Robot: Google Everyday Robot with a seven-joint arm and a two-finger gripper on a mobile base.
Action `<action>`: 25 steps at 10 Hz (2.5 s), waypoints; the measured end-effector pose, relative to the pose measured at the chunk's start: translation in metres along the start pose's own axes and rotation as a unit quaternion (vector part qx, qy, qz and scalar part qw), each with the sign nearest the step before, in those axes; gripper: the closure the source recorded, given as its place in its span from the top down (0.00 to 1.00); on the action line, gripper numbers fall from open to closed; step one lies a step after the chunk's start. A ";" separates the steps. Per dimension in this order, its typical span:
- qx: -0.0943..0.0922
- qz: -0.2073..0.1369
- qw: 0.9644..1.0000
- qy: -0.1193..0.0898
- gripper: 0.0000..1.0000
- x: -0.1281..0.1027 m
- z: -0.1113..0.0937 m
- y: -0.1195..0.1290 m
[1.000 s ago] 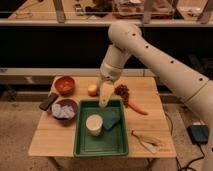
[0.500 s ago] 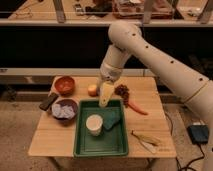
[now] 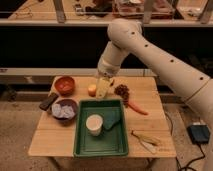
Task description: Wipe red bowl with eraser
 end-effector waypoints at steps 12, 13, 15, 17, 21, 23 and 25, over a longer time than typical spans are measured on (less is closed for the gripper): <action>-0.077 -0.110 0.991 0.025 0.80 0.120 0.134 0.158; -0.069 -0.116 0.991 0.026 0.80 0.117 0.142 0.159; -0.065 -0.119 0.990 0.026 0.80 0.115 0.146 0.160; -0.066 -0.119 0.990 0.023 0.80 0.114 0.144 0.160; -0.086 -0.198 0.976 -0.014 0.80 0.140 0.171 0.152; -0.093 -0.250 0.963 -0.027 0.80 0.163 0.197 0.147; -0.096 -0.299 0.949 -0.034 0.80 0.174 0.221 0.139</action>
